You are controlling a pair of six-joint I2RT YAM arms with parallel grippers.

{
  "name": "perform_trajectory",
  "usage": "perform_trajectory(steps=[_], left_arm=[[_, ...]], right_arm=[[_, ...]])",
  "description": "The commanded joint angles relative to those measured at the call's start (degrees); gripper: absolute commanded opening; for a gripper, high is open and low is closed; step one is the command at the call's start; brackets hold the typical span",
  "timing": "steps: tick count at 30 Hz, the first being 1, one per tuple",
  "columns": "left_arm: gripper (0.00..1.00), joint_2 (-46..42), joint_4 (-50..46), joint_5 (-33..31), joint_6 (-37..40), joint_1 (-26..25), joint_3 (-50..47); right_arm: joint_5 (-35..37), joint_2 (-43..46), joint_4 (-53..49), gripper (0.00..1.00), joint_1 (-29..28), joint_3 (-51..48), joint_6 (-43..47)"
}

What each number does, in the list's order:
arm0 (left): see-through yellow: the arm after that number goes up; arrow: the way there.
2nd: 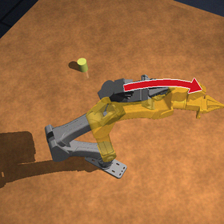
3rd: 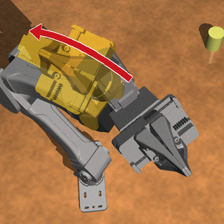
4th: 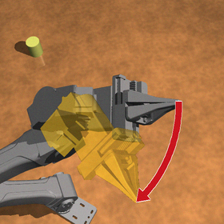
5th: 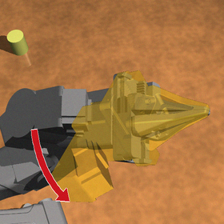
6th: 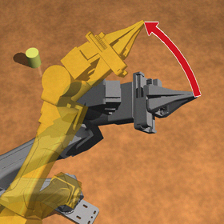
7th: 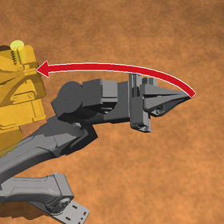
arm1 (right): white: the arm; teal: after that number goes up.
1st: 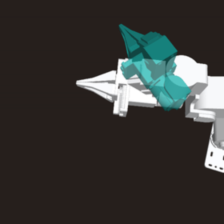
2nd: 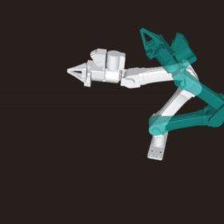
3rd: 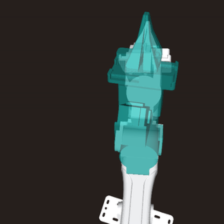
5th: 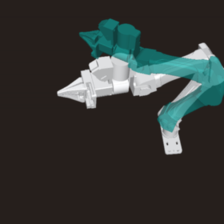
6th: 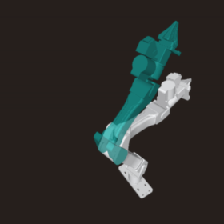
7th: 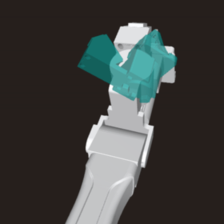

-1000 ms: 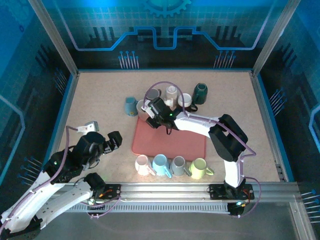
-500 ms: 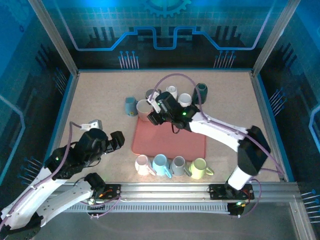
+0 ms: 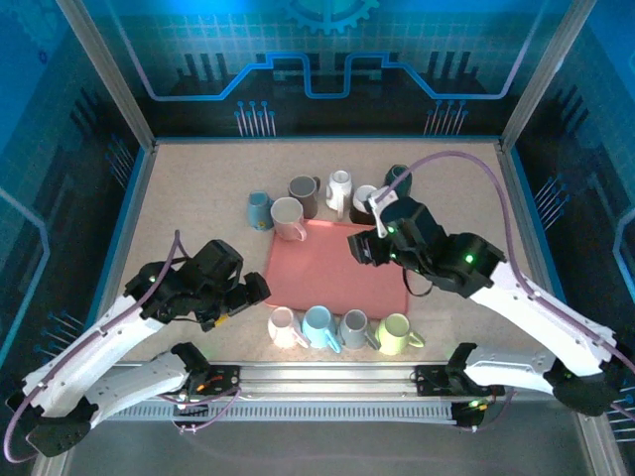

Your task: Turn the mug right side up

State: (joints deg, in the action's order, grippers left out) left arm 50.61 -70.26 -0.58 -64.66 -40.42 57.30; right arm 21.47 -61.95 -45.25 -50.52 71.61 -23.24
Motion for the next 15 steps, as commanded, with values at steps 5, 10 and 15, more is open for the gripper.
perform_trajectory(steps=[5, 10, 15], left_arm=[[0.99, 9.60, 0.73, 9.95, -3.68, 0.96, 1.24], [0.99, 11.22, 5.90, 12.94, -7.25, 0.99, -2.11], [0.99, 11.60, 13.74, 16.26, -14.50, 0.97, -7.04]], right_arm=[[1.03, 4.52, -11.24, 0.66, 0.16, -0.79, -5.17], [-0.18, 7.05, -14.37, 0.66, 0.16, -2.02, -7.49], [-2.18, 9.43, -15.94, 0.66, 0.16, -2.93, -7.20]])
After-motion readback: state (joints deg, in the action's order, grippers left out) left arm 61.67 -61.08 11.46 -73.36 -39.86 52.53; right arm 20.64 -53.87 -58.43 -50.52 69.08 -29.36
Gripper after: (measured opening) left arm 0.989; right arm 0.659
